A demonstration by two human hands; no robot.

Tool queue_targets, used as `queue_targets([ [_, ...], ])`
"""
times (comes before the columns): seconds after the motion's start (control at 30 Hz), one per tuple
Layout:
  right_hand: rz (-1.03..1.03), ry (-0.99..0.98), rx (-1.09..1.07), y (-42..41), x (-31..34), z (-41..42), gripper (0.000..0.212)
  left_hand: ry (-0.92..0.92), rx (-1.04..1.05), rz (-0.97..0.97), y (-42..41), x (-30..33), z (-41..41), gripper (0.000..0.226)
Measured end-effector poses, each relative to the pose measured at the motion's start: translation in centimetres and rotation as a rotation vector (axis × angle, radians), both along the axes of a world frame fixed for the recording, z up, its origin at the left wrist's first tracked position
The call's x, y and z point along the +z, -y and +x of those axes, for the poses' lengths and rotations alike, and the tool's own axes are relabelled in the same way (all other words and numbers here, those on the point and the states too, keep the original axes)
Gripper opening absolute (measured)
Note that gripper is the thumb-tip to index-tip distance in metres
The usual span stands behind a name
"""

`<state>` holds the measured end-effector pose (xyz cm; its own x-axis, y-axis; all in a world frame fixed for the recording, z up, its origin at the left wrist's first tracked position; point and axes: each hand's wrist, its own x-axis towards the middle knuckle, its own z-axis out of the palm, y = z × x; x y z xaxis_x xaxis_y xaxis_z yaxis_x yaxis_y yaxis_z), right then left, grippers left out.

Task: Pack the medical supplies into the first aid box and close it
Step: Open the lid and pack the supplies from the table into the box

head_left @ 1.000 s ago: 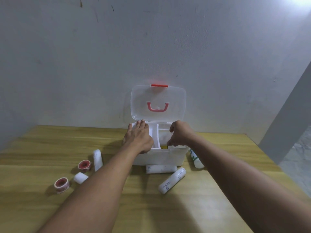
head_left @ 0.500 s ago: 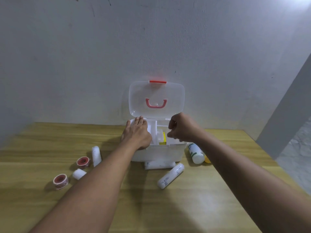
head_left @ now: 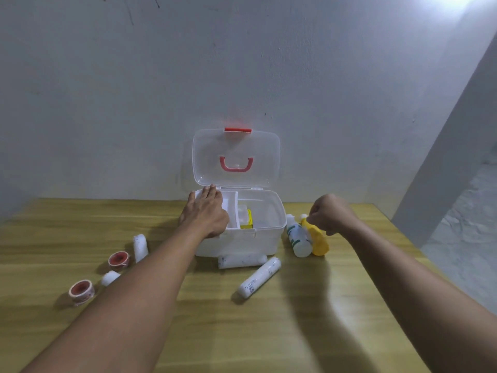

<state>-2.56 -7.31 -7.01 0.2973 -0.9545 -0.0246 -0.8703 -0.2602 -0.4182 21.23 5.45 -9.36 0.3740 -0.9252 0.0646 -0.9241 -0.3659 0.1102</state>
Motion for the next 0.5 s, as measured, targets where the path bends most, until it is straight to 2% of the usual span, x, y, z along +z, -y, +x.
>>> queue_targets([
  [0.07, 0.043, -0.065, -0.041, 0.7, -1.0, 0.1, 0.020, 0.006, 0.002, 0.005, 0.0, 0.0, 0.0, 0.063],
  [0.2, 0.210, 0.015, -0.116, 1.1, -2.2, 0.6, 0.031, 0.008, -0.002, 0.012, -0.1, 0.1, -0.1, 0.062],
  [0.3, 0.243, 0.050, -0.148, 1.6, -2.5, 0.5, 0.031, 0.009, -0.003, 0.012, -0.2, 0.1, 0.0, 0.062],
  [0.4, 0.189, 0.118, -0.173, 1.9, -2.1, 0.1, 0.028, 0.005, 0.000, 0.014, -0.2, 0.1, 0.0, 0.062],
  [0.5, 0.005, 0.248, -0.148, 1.9, -0.1, 0.3, 0.037, 0.000, 0.002, 0.013, -0.2, 0.1, -0.1, 0.062],
])
